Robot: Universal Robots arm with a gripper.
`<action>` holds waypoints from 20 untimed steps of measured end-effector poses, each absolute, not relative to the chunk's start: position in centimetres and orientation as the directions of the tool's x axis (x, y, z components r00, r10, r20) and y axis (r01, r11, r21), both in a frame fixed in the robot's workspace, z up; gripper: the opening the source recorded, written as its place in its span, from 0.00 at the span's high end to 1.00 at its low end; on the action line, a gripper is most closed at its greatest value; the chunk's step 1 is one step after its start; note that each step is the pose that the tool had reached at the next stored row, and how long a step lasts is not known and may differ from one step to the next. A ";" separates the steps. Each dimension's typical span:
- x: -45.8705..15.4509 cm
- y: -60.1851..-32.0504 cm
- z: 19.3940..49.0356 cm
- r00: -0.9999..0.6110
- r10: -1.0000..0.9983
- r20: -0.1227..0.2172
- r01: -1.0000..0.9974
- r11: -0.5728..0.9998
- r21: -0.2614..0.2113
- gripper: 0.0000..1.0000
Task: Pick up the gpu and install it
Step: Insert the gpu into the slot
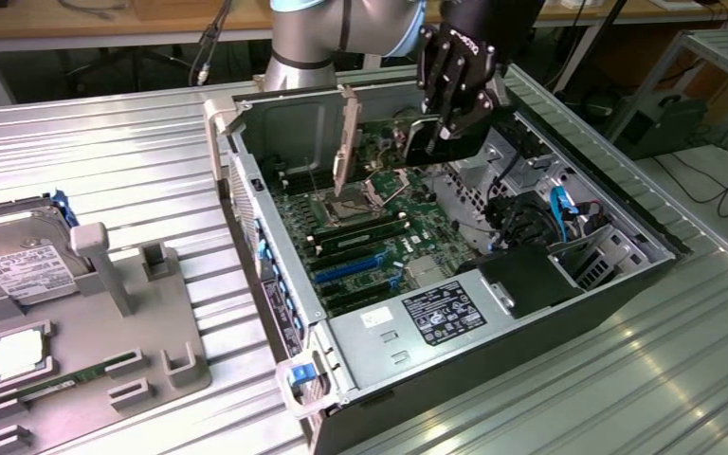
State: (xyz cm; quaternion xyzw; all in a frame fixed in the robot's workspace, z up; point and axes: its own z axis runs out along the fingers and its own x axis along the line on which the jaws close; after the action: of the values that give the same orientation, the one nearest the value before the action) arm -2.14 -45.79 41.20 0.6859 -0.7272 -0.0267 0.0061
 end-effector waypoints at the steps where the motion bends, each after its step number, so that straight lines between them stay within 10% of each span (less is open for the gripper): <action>1: -2.2 -45.8 41.1 -0.058 -0.998 -0.028 -0.997 0.056 0.047 0.72; 20: -3.0 -45.7 38.9 0.004 -1.000 -0.029 -0.999 -0.005 0.038 0.72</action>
State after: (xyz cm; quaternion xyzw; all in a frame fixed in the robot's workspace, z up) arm -2.95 -45.68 38.85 0.7084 -0.7054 -0.0236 0.0034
